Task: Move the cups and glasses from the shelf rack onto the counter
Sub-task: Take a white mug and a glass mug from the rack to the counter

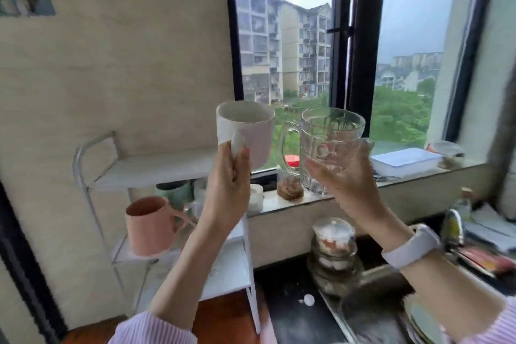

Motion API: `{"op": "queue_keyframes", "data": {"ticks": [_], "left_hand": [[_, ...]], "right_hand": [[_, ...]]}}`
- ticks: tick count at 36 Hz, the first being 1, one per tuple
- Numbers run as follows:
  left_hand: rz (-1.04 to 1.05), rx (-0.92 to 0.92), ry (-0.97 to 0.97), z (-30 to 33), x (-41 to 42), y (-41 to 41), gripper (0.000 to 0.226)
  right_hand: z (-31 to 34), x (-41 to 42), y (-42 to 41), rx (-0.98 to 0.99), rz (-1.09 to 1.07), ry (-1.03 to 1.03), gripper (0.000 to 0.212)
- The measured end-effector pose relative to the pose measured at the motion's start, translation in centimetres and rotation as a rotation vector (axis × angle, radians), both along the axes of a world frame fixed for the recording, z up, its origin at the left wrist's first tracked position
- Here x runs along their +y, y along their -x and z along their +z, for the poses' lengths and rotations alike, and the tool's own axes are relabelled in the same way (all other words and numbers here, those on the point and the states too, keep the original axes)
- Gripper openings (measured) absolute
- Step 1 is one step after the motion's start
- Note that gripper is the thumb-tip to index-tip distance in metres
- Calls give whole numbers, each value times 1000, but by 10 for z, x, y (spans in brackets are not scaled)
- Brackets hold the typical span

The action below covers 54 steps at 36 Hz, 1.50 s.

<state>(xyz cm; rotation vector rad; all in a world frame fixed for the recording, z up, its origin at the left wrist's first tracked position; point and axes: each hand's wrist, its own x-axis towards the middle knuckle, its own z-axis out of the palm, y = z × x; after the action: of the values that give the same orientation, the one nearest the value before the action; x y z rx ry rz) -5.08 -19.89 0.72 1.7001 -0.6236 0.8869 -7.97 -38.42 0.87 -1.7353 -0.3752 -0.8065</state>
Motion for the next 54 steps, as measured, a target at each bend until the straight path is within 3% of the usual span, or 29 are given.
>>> {"op": "queue_keyframes", "data": {"ticks": [7, 16, 29, 39, 54], "left_hand": [[-311, 103, -47, -44, -165, 53, 20], [-645, 236, -134, -126, -386, 153, 20], [-1178, 269, -391, -194, -667, 269, 25], [-1468, 335, -524, -236, -882, 321, 24], [-1621, 432, -751, -291, -1116, 389, 17]], "right_hand": [[-59, -160, 95, 128, -286, -120, 82], [-137, -363, 251, 300, -656, -202, 66], [-200, -552, 444, 392, -1254, -364, 64], [-240, -717, 509, 435, -1512, -490, 63], [-287, -893, 574, 499, -1661, -702, 74]]}}
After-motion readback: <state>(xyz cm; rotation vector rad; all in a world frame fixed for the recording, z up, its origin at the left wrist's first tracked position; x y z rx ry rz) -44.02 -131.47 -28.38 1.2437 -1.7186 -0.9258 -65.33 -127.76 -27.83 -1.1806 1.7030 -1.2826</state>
